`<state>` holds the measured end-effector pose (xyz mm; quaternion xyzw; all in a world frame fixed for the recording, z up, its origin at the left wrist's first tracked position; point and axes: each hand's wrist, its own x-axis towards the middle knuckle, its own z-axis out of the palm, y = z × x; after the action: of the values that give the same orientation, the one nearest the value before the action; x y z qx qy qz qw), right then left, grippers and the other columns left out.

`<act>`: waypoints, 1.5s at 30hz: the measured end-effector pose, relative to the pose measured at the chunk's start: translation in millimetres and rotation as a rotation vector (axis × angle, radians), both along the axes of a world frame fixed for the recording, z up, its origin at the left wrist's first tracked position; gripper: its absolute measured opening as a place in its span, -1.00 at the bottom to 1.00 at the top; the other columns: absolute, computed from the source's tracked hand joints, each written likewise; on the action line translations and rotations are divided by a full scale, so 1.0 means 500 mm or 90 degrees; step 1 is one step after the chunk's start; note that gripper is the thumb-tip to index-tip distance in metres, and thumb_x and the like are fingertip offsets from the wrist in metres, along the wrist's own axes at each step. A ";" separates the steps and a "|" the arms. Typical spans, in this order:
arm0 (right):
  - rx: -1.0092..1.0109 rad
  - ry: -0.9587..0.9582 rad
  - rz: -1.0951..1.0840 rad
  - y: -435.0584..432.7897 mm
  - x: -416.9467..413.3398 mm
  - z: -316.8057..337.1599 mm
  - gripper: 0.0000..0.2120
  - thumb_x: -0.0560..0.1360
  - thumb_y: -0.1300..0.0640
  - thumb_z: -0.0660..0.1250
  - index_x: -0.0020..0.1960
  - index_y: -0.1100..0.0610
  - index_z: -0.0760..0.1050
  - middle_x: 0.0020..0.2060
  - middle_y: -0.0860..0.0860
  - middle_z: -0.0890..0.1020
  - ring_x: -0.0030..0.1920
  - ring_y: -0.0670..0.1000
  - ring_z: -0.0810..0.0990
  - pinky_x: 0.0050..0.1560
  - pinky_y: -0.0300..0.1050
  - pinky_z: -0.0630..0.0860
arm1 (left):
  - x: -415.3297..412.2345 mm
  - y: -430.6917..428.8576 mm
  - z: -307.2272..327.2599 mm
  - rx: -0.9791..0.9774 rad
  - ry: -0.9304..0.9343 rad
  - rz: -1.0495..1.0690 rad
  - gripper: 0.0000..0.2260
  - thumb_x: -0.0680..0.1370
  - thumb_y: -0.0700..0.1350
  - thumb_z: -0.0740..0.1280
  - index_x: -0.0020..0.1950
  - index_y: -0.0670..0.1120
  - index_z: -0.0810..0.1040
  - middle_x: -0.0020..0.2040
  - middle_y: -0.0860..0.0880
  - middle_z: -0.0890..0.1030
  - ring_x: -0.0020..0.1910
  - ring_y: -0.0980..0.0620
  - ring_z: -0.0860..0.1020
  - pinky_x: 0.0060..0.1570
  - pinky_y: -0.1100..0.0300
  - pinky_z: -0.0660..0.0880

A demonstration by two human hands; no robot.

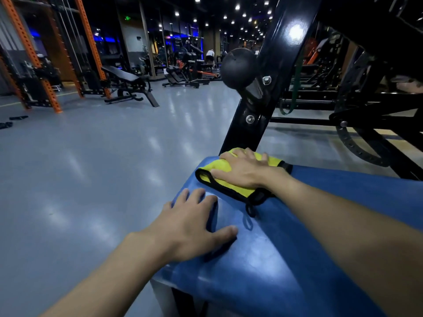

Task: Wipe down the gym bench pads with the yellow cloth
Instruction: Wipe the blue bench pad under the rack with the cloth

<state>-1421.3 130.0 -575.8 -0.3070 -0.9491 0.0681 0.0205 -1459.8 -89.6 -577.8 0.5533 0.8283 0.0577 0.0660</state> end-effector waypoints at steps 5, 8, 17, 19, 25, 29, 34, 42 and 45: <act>0.003 0.032 0.020 0.039 0.068 -0.014 -0.27 0.34 -0.56 -0.02 0.46 -0.35 0.14 0.59 -0.09 0.10 0.58 0.08 -0.03 0.44 0.32 -0.12 | 0.033 0.015 0.003 -0.032 0.021 0.047 -0.11 0.20 0.58 -0.11 0.41 0.16 0.29 0.38 0.10 0.30 0.45 0.01 0.20 0.42 -0.11 0.22; 0.038 0.006 -0.003 0.069 0.130 -0.017 -0.23 0.31 -0.55 -0.09 0.47 -0.34 0.12 0.58 -0.11 0.12 0.56 0.09 0.01 0.41 0.36 -0.03 | 0.060 0.030 0.003 -0.051 0.007 0.058 -0.15 0.23 0.59 -0.09 0.42 0.22 0.27 0.39 0.07 0.28 0.47 -0.04 0.17 0.41 -0.23 0.15; 0.015 -0.004 -0.046 0.132 0.290 -0.015 -0.31 0.40 -0.43 -0.03 0.52 -0.34 0.05 0.60 -0.13 0.04 0.59 0.09 -0.10 0.45 0.38 -0.10 | 0.205 0.114 -0.002 -0.028 0.009 0.000 -0.16 0.24 0.61 -0.15 0.39 0.25 0.30 0.37 0.02 0.34 0.45 -0.12 0.22 0.34 -0.33 0.15; 0.015 -0.008 -0.047 0.146 0.322 -0.015 -0.31 0.41 -0.43 -0.03 0.52 -0.34 0.05 0.60 -0.14 0.03 0.59 0.09 -0.10 0.46 0.39 -0.11 | 0.235 0.127 -0.007 -0.026 0.009 0.001 -0.18 0.24 0.62 -0.15 0.35 0.24 0.32 0.35 0.01 0.35 0.43 -0.13 0.22 0.34 -0.34 0.13; 0.015 -0.011 -0.061 0.183 0.439 -0.013 -0.40 0.50 -0.37 0.01 0.52 -0.35 0.04 0.61 -0.12 0.01 0.60 0.11 -0.13 0.47 0.37 -0.16 | 0.365 0.180 -0.007 -0.006 -0.026 -0.039 -0.19 0.27 0.60 -0.10 0.43 0.29 0.30 0.41 0.01 0.35 0.48 -0.13 0.20 0.36 -0.37 0.11; 0.002 -0.004 -0.078 0.217 0.520 -0.014 -0.35 0.45 -0.40 -0.01 0.52 -0.35 0.02 0.61 -0.11 0.00 0.60 0.12 -0.15 0.48 0.37 -0.18 | 0.453 0.227 -0.009 0.005 -0.022 -0.065 -0.18 0.27 0.59 -0.13 0.36 0.19 0.38 0.33 0.03 0.37 0.44 -0.12 0.22 0.36 -0.35 0.10; 0.008 0.003 -0.096 0.262 0.604 -0.015 -0.35 0.44 -0.40 -0.01 0.52 -0.33 0.06 0.61 -0.10 0.03 0.59 0.11 -0.11 0.47 0.37 -0.16 | 0.503 0.266 -0.014 0.004 -0.014 -0.053 -0.16 0.24 0.60 -0.16 0.35 0.20 0.34 0.33 0.03 0.35 0.46 -0.10 0.19 0.35 -0.39 0.09; 0.006 0.008 -0.114 0.308 0.754 -0.016 -0.41 0.52 -0.36 0.01 0.52 -0.33 0.04 0.61 -0.11 0.01 0.60 0.11 -0.15 0.47 0.36 -0.20 | 0.647 0.340 -0.011 -0.008 -0.023 -0.083 -0.10 0.21 0.61 -0.16 0.49 0.28 0.16 0.43 -0.04 0.30 0.51 -0.14 0.12 0.37 -0.43 0.03; 0.008 0.008 -0.116 0.333 0.819 -0.015 -0.42 0.52 -0.36 0.01 0.52 -0.33 0.04 0.61 -0.10 0.02 0.60 0.11 -0.14 0.47 0.37 -0.20 | 0.707 0.369 -0.010 -0.005 -0.032 -0.093 -0.11 0.23 0.61 -0.14 0.44 0.21 0.28 0.39 -0.03 0.32 0.49 -0.14 0.14 0.39 -0.43 0.01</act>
<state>-1011.8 296.7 -583.3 -0.3911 -0.9176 0.0623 0.0347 -1106.4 95.0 -582.9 0.6107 0.7838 0.0636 0.0933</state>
